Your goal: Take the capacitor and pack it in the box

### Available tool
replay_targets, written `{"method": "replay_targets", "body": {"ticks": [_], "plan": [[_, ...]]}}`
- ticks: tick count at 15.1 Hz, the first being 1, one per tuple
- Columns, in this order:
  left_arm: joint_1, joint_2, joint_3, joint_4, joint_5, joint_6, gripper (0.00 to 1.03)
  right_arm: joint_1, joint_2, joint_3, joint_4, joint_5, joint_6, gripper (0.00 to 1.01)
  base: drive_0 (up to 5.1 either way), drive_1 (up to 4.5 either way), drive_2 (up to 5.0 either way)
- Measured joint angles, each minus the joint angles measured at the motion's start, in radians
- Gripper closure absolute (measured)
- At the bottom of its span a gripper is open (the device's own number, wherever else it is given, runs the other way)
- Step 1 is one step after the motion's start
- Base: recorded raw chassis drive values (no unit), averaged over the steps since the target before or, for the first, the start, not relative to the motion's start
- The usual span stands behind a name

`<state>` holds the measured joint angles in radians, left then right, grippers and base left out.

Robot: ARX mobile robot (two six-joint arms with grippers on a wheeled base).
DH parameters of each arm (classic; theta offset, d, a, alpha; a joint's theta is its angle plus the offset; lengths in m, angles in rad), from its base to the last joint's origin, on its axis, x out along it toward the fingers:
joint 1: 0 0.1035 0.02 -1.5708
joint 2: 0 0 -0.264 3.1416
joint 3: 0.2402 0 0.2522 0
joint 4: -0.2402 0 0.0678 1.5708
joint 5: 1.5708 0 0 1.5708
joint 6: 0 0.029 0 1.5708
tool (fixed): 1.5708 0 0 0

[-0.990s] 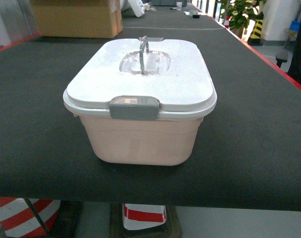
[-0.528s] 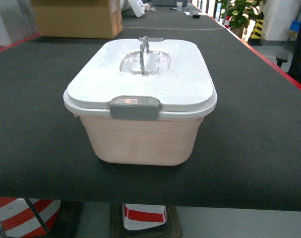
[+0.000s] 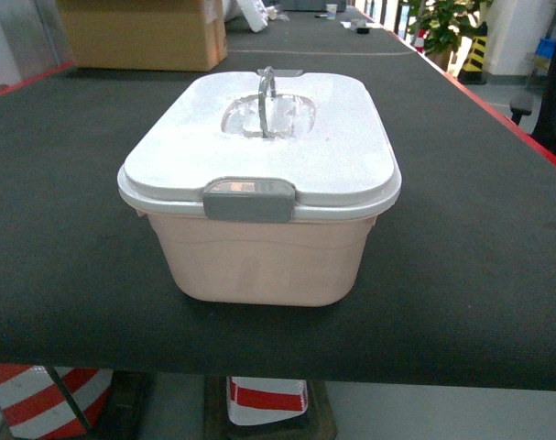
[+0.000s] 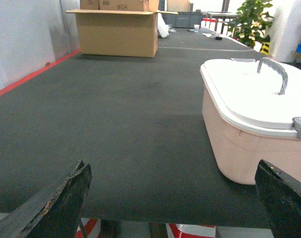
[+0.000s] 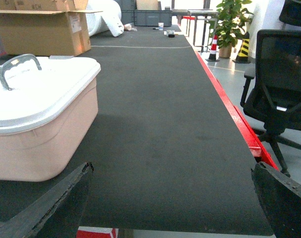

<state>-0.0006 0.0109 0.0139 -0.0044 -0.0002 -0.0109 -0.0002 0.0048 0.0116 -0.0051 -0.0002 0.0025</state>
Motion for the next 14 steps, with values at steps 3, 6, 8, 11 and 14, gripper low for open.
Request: {"method": "replay_targets", "body": {"ticks": [3,6,8,11,14], "plan": [[0.0,0.0,0.0,0.0,0.0,0.0,0.05,0.0,0.0,0.0,0.0,0.0,0.0,0.03,0.0,0.0,0.0],[0.0,0.0,0.0,0.0,0.0,0.0,0.05,0.0,0.0,0.0,0.0,0.0,0.0,0.03,0.0,0.0,0.0],[0.0,0.0,0.0,0.0,0.0,0.0,0.05,0.0,0.0,0.0,0.0,0.0,0.0,0.03,0.0,0.0,0.0],[0.0,0.0,0.0,0.0,0.0,0.0,0.05,0.0,0.0,0.0,0.0,0.0,0.0,0.03,0.0,0.0,0.0],[0.0,0.0,0.0,0.0,0.0,0.0,0.05,0.0,0.0,0.0,0.0,0.0,0.0,0.03,0.0,0.0,0.0]]}}
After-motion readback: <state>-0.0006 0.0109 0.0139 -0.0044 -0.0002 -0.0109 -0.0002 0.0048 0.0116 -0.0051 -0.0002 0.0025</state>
